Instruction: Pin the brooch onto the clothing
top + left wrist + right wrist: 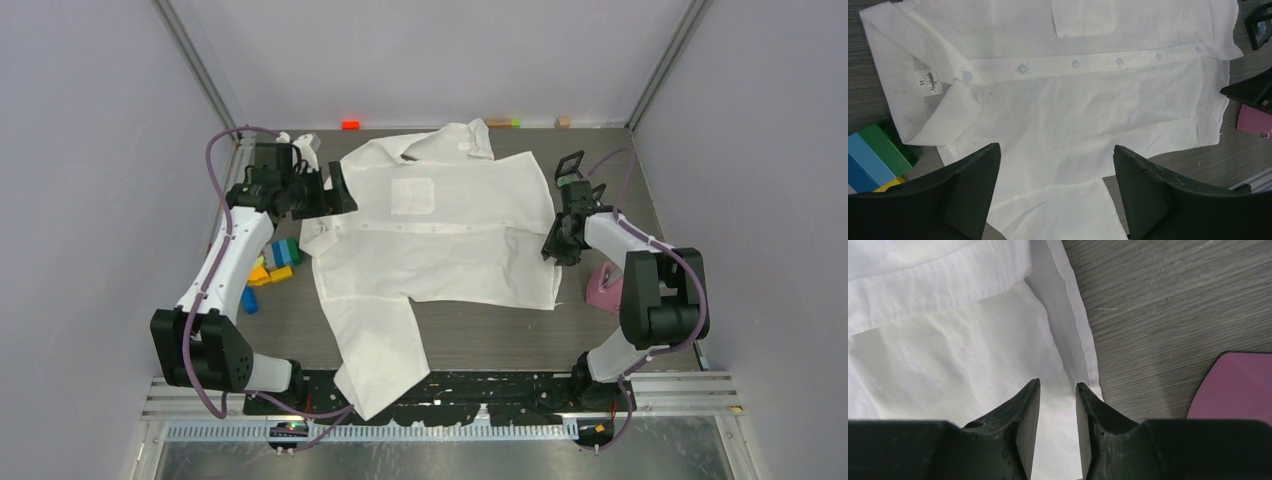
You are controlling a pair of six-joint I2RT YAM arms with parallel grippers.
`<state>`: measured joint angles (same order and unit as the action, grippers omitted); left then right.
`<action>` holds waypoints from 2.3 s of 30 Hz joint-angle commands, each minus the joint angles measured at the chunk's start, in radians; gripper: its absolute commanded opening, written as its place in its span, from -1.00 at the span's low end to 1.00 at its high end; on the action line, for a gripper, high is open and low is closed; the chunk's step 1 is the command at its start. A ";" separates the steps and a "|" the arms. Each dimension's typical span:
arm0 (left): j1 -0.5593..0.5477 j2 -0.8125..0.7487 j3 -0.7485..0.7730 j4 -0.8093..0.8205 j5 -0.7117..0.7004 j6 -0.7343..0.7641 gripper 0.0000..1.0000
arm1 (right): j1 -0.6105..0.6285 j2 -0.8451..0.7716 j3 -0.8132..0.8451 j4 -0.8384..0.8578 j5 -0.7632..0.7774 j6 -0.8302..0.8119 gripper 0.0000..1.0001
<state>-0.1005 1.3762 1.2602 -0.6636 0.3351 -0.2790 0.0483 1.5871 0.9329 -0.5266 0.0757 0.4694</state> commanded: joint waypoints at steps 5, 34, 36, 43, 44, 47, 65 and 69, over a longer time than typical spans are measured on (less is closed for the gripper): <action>0.003 -0.035 -0.001 0.002 -0.018 0.027 0.72 | -0.006 0.024 0.012 0.022 -0.001 -0.010 -0.32; 0.003 -0.077 -0.013 -0.007 -0.043 0.039 0.74 | -0.005 -0.201 -0.087 -0.068 0.243 0.120 -0.97; 0.004 -0.079 -0.012 -0.013 -0.049 0.042 0.75 | -0.006 -0.225 -0.082 -0.067 0.246 0.103 -0.88; 0.003 -0.082 -0.003 -0.039 -0.084 0.067 0.80 | -0.005 -0.274 0.029 -0.106 0.216 0.007 0.09; 0.003 -0.081 -0.002 -0.041 -0.089 0.070 0.80 | -0.005 -0.275 0.054 -0.108 0.220 -0.019 0.13; 0.004 -0.081 -0.005 -0.040 -0.086 0.072 0.83 | -0.006 -0.271 0.106 -0.097 0.236 -0.036 0.35; 0.004 -0.075 -0.012 -0.034 -0.096 0.092 0.83 | -0.146 0.173 0.430 -0.010 0.117 -0.391 0.47; 0.004 -0.076 -0.013 -0.036 -0.106 0.096 0.84 | -0.183 0.253 0.496 -0.023 0.048 -0.454 0.51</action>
<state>-0.1005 1.3216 1.2522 -0.7017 0.2440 -0.2005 -0.1070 1.7954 1.3426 -0.5682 0.2020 0.1253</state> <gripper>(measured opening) 0.919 0.743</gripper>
